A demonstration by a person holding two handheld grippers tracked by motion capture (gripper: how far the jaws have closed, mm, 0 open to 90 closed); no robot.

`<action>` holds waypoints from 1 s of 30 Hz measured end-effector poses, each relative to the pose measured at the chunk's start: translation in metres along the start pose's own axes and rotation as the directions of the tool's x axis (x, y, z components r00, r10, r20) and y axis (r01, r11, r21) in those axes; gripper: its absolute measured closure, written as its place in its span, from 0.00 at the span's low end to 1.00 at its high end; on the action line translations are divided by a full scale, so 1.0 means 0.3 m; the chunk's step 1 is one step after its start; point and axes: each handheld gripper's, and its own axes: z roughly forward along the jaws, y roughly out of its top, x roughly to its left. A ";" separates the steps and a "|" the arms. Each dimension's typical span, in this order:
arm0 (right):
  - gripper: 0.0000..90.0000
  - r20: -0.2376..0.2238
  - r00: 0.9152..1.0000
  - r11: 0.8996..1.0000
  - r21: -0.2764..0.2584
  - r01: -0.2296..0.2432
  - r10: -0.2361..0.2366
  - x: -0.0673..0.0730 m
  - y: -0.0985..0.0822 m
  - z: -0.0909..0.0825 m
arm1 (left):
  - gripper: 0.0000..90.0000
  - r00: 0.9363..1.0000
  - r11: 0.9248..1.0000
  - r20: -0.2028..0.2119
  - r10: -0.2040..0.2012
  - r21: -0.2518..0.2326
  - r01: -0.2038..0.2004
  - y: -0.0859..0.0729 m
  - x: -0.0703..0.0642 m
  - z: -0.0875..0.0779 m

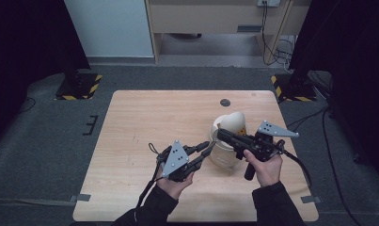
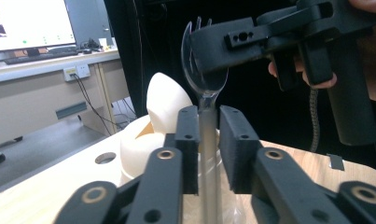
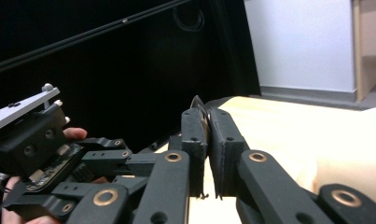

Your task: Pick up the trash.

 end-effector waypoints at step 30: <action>0.96 0.233 0.966 0.977 -0.148 0.151 -0.114 -0.074 0.102 -0.230 | 0.26 0.939 0.859 -0.294 -0.179 0.419 0.295 -0.363 0.372 -0.362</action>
